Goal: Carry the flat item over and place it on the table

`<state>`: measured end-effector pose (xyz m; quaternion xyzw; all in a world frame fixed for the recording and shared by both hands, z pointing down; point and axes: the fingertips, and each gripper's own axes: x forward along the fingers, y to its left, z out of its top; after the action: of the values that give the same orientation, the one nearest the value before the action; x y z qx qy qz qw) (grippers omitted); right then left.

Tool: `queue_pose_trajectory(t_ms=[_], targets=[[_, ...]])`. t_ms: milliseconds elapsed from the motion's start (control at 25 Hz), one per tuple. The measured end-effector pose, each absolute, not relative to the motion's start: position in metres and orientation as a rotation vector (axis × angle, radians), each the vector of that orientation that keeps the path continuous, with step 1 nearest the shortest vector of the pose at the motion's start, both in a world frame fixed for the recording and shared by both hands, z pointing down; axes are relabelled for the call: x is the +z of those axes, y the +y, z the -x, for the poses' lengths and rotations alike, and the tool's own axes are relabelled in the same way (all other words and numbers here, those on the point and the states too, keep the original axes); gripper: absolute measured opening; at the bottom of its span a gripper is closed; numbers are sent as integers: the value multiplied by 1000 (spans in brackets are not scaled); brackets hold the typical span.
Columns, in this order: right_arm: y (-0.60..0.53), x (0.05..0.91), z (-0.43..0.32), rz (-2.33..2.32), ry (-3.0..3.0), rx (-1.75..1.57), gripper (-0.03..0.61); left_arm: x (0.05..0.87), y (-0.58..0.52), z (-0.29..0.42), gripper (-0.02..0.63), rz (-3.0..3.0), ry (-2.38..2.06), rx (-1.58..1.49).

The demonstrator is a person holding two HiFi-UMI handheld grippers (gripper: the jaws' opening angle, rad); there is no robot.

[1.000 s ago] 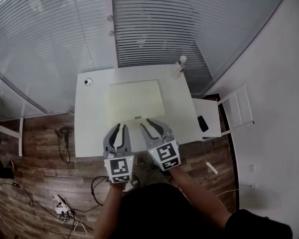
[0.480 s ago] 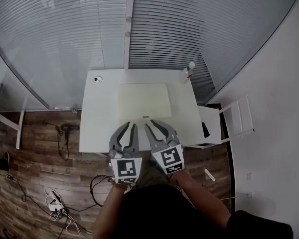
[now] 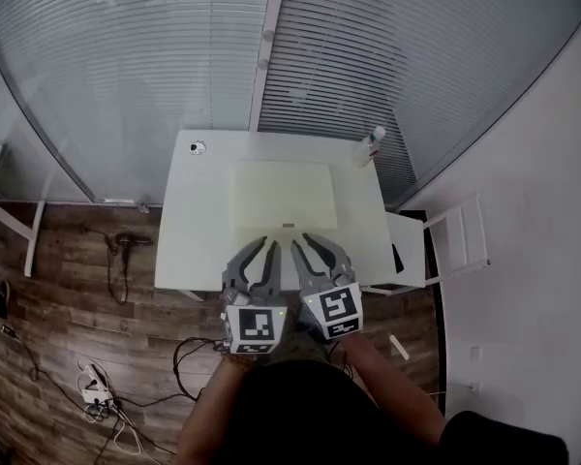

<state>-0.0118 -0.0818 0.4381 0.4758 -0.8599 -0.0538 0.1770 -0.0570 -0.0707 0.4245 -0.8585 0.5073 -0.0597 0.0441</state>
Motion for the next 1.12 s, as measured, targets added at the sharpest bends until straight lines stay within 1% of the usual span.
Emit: queue_pose_trajectory(t_ms=[80,240,360,440,840,1120], targets=[[-77,443,14,-1334,-2424,-151,78,432,-72,60,58,2634,1573,-186],[-69,435,15,-1336,-2422,-157,78,420,-67,66,58,2613,1574,-172],[-67,435,17,-1321,-2426,-168,78,432,-66,64,58,2627,1585,-190],[-65,438,17,-1315,-2421,-164,58,435,-64,62,58,2630,1580,-203],[-57,441,20,-1324,-2437,-158,55,442,-52,71,58,2613,1589,-244],[-52,439,4,-1317,-2445,-153,32,442,-44,56,58,2613,1599,-240]])
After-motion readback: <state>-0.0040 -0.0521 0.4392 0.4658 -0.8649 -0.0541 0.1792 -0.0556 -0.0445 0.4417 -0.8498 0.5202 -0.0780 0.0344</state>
